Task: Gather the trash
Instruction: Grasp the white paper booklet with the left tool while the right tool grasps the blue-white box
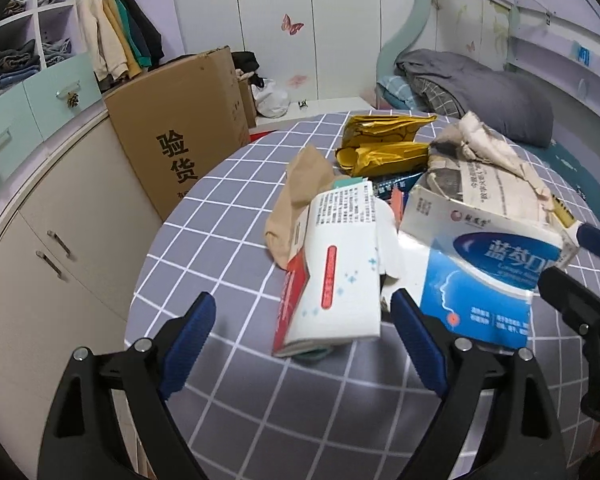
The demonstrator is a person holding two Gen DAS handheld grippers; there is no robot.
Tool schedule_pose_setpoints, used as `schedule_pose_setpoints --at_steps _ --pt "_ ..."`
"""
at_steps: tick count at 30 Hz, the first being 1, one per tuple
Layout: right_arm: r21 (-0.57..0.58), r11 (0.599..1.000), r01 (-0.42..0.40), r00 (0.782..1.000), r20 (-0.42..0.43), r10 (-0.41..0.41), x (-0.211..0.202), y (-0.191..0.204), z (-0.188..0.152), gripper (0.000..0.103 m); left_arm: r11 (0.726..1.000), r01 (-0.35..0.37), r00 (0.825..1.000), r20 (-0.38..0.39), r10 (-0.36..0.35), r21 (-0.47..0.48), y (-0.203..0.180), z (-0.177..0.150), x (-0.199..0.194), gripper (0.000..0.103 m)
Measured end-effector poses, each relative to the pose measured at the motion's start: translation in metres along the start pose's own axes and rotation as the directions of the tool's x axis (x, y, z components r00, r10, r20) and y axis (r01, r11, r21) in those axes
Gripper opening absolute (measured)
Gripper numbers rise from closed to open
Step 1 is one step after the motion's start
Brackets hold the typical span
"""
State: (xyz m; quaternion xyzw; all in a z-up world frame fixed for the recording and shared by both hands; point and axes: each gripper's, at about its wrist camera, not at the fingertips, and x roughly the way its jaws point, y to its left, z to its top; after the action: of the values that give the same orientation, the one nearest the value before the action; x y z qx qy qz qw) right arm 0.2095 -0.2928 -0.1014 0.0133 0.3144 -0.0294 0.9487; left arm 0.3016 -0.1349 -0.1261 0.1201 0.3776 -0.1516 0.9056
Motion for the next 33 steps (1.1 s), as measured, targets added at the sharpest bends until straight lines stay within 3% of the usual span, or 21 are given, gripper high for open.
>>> schedule_pose_setpoints --at_steps 6,12,13,15,19,25,33 --pt "-0.089 0.996 -0.025 0.999 -0.034 0.022 0.024 0.003 0.014 0.076 0.997 0.071 0.997 -0.03 -0.071 -0.02 0.004 0.002 0.003 0.047" --pt "-0.138 0.989 -0.048 0.994 -0.101 0.034 0.042 0.01 0.012 0.074 0.995 0.092 0.996 -0.006 -0.092 -0.038 0.01 0.002 -0.004 0.042" --pt "-0.142 0.989 -0.044 0.994 -0.105 0.029 0.042 0.011 0.011 0.061 0.994 0.096 0.995 -0.002 -0.096 -0.042 0.011 0.001 -0.006 0.042" --pt "-0.138 0.989 -0.06 0.992 -0.115 0.044 0.039 0.012 0.009 0.05 0.992 0.113 0.994 0.002 -0.113 -0.05 0.015 0.0 -0.01 0.041" --pt "-0.12 0.99 -0.075 0.993 -0.104 0.063 0.029 0.013 0.007 0.04 0.986 0.145 0.989 0.013 -0.145 -0.077 0.021 -0.003 -0.018 0.039" --pt "-0.062 0.993 -0.103 0.992 -0.079 0.098 0.007 0.015 0.005 0.035 0.973 0.191 0.981 0.033 -0.189 -0.126 0.031 -0.01 -0.035 0.036" --pt "-0.004 0.992 -0.127 0.991 -0.047 0.127 -0.02 0.019 -0.001 0.034 0.936 0.271 0.962 0.032 -0.271 -0.226 0.046 -0.028 -0.053 0.034"
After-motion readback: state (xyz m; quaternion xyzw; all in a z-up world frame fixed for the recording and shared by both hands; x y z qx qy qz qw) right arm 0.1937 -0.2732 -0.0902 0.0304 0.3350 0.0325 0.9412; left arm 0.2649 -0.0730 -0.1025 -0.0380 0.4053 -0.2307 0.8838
